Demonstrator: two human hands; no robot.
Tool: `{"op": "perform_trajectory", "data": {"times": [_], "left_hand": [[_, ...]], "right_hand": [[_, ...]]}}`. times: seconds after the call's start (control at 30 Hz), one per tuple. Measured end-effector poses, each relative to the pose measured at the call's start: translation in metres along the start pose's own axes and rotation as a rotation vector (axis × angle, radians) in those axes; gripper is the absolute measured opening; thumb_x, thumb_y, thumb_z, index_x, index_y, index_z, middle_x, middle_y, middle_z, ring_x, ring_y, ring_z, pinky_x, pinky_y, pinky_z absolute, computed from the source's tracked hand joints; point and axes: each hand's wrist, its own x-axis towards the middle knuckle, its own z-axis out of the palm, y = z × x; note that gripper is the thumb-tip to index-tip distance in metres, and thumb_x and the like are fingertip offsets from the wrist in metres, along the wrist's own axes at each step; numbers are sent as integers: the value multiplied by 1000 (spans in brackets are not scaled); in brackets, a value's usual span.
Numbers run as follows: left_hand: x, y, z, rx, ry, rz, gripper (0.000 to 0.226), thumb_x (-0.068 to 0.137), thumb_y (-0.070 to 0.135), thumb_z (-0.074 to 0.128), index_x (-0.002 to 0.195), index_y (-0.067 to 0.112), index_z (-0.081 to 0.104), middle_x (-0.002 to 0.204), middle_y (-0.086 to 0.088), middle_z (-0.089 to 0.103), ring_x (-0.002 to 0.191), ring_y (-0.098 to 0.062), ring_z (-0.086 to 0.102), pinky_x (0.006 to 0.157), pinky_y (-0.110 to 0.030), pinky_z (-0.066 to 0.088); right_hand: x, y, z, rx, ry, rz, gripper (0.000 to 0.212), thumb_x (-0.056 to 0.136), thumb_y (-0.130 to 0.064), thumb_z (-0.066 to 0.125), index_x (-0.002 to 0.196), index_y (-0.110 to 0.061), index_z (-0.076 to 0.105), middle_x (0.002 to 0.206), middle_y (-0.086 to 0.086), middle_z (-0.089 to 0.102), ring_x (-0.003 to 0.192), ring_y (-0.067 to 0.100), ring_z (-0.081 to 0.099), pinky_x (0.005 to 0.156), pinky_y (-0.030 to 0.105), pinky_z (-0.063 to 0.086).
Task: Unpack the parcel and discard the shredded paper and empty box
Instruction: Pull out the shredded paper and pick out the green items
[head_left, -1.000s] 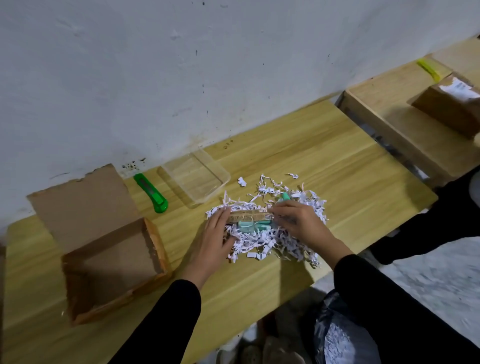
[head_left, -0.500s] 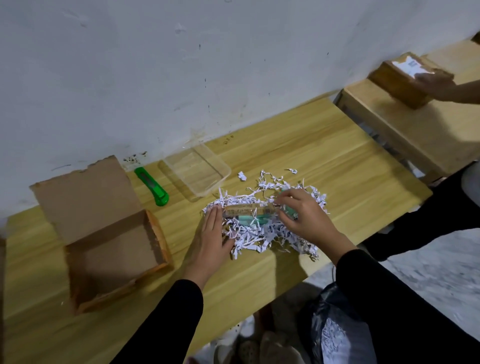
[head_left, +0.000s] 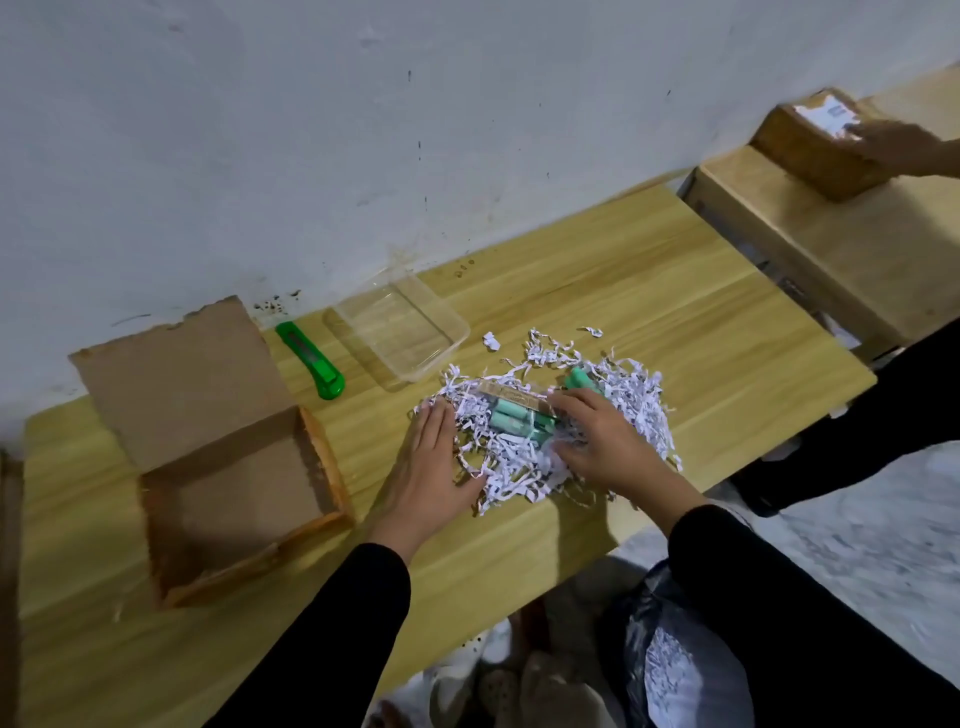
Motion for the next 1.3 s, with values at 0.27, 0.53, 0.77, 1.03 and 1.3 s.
{"op": "perform_trajectory", "data": {"times": [0.27,0.53,0.77,1.03,1.3], "left_hand": [[6,14,-2,-116,162,70,79,90,53,38,150,11,10,159,1,5,143,-6,-7,116,-25,-2],[16,17,13,73,41,-50,90,90,63,29,148,6,-8,157,-9,-15,143,-18,-21,118,-32,-8],[21,12,16,171,31,-53,99,77,76,5,147,7,-11,156,-8,-16,140,-19,-25,118,-33,-8],[27,11,15,131,56,-88,90,85,72,20,140,15,-23,153,-3,-24,141,-21,-28,119,-35,-6],[29,12,16,111,16,-139,92,82,76,18,140,18,-25,152,2,-29,139,-18,-32,116,-32,-12]], "right_hand": [[31,-27,-1,46,132,-106,31,87,-15,59,117,-8,58,118,10,55,108,23,52,94,31,43],[41,-27,19,-75,-93,40,61,79,-32,69,130,-11,45,124,10,50,114,25,45,96,37,41],[43,-36,1,21,70,-34,53,81,-27,68,128,-9,50,118,9,56,104,18,49,95,34,46],[152,-44,-40,156,229,-22,35,84,-23,64,115,-9,57,100,6,58,86,18,54,76,29,49],[244,-26,9,81,150,167,33,82,-22,64,104,2,59,105,21,63,96,34,58,75,34,44]]}}
